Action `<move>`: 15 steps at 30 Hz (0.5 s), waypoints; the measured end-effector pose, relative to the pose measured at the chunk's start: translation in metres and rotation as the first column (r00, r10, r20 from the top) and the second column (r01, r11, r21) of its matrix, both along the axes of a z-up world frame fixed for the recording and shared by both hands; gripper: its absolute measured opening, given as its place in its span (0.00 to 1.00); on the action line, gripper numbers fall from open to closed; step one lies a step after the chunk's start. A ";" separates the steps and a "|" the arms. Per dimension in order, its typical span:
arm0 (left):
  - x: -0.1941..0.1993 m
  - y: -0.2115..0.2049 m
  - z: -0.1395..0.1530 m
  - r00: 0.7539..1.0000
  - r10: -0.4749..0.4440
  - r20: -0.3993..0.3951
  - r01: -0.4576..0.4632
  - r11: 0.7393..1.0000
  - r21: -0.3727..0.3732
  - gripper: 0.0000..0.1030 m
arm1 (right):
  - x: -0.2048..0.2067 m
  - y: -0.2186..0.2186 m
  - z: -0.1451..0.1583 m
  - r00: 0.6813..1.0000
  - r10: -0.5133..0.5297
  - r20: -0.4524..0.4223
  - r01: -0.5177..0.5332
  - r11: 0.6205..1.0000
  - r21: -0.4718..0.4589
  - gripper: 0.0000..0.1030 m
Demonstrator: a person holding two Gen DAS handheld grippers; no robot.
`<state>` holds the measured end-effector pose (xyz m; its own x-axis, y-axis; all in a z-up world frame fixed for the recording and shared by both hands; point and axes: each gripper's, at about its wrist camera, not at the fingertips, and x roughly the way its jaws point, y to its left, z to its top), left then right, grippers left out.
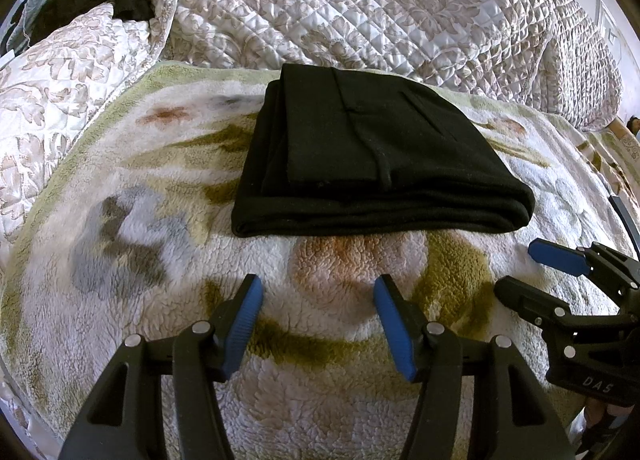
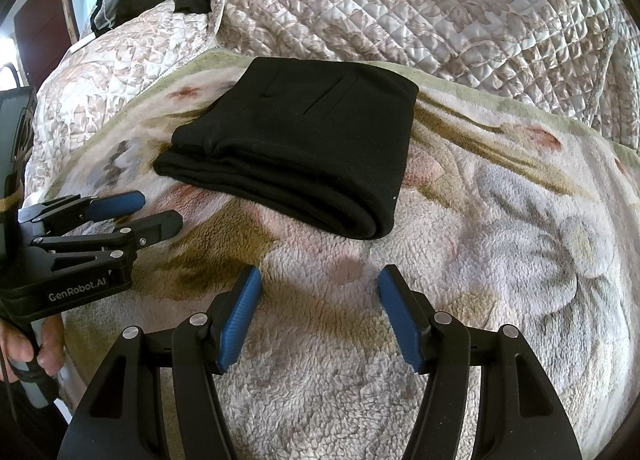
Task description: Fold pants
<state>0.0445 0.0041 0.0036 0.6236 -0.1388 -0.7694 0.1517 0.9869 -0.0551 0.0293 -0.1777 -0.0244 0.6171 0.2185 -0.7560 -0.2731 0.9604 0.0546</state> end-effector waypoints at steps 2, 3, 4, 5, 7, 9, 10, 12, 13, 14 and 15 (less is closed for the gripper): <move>0.000 0.000 0.000 1.000 0.000 0.000 0.000 1.000 0.000 0.60 | 0.000 0.000 0.000 1.000 0.000 0.000 0.000 1.000 0.000 0.60; 0.000 0.000 0.000 1.000 0.000 -0.001 0.000 1.000 0.001 0.60 | 0.000 0.000 0.000 1.000 0.000 0.000 0.000 1.000 0.001 0.60; 0.000 0.000 0.000 1.000 0.000 -0.001 0.000 1.000 0.001 0.60 | 0.000 0.000 0.000 1.000 0.000 0.000 0.000 1.000 0.000 0.60; 0.000 0.000 0.000 1.000 0.000 -0.001 0.000 1.000 0.001 0.60 | 0.000 0.000 0.000 1.000 0.000 0.001 0.000 1.000 -0.001 0.60; 0.000 0.000 0.001 1.000 0.000 -0.002 0.000 1.000 0.001 0.60 | 0.000 0.000 0.000 1.000 -0.001 0.001 0.001 1.000 -0.001 0.61; 0.000 0.000 0.000 1.000 0.001 -0.004 -0.001 1.000 0.001 0.60 | 0.000 0.000 0.000 1.000 -0.001 0.001 0.001 1.000 -0.001 0.61; 0.000 0.001 0.000 1.000 0.001 -0.005 -0.001 1.000 0.001 0.60 | 0.000 0.001 0.000 1.000 -0.001 0.001 0.001 1.000 -0.001 0.61; 0.000 0.001 0.000 1.000 0.000 -0.005 0.000 1.000 0.002 0.60 | 0.000 0.001 0.000 1.000 -0.001 0.001 0.001 1.000 -0.001 0.62; 0.001 0.000 -0.001 1.000 -0.002 -0.005 0.002 1.000 0.004 0.60 | 0.000 0.001 0.000 1.000 -0.001 0.001 0.001 1.000 -0.003 0.62; 0.001 0.000 -0.002 1.000 -0.003 -0.006 0.003 1.000 0.005 0.60 | 0.000 0.002 0.000 1.000 -0.001 0.002 0.001 1.000 -0.005 0.62; 0.001 0.000 -0.002 1.000 -0.003 -0.007 0.003 1.000 0.005 0.60 | -0.001 0.001 0.000 1.000 0.000 0.003 0.000 1.000 -0.007 0.62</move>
